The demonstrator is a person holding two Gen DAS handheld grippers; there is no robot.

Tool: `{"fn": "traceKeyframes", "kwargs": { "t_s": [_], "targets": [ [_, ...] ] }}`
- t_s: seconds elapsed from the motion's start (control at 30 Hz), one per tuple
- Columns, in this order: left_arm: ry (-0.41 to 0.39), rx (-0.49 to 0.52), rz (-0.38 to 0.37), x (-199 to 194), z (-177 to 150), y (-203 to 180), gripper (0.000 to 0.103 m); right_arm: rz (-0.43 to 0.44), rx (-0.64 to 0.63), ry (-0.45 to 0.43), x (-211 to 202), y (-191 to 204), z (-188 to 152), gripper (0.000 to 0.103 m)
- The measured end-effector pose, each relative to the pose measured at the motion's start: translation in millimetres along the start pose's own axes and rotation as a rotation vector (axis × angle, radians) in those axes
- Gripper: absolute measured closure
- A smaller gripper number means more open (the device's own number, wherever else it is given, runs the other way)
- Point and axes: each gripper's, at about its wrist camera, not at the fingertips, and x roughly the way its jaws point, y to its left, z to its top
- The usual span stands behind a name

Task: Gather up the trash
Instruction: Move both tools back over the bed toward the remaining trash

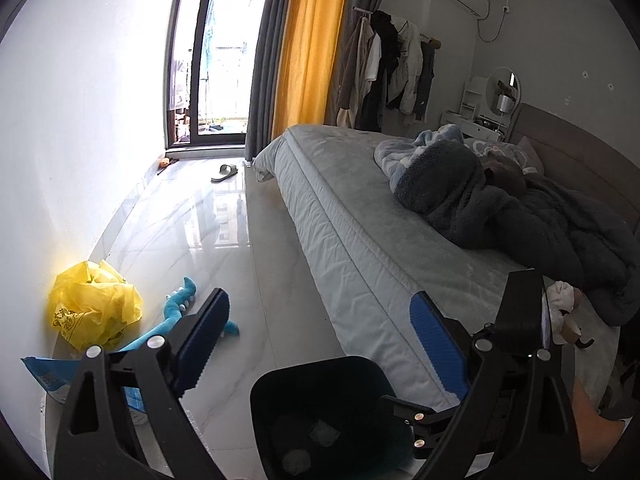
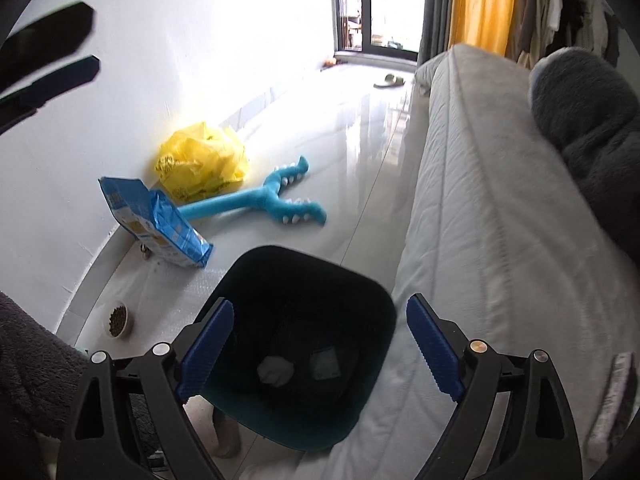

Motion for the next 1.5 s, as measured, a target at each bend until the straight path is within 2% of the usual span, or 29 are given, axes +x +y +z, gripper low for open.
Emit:
{"fn": "traceKeyframes", "kwargs": {
  "t_s": [0.4, 0.53, 0.9, 1.27, 1.5],
  "targets": [
    [-0.014, 0.046, -0.087, 10.8, 9.4, -68.9, 0.009, -0.096, 0.03, -0.128, -77.3, -55.5, -22.8, 0.013],
    [0.003, 0.063, -0.084, 19.7, 7.1, -86.6, 0.009, -0.12, 0.058, -0.138, -95.6, -75.6, -35.3, 0.013],
    [0.046, 0.089, -0.143, 38.3, 0.6, -137.4, 0.008, -0.141, 0.093, -0.174, -142.4, -120.3, -70.5, 0.013],
    [0.098, 0.114, -0.177, 57.6, -11.0, -182.0, 0.008, -0.167, 0.162, -0.162, -168.4, -161.9, -106.1, 0.013],
    [0.135, 0.15, -0.201, 71.4, -21.8, -211.4, 0.008, -0.149, 0.176, -0.156, -181.5, -182.5, -129.0, 0.013]
  ]
}}
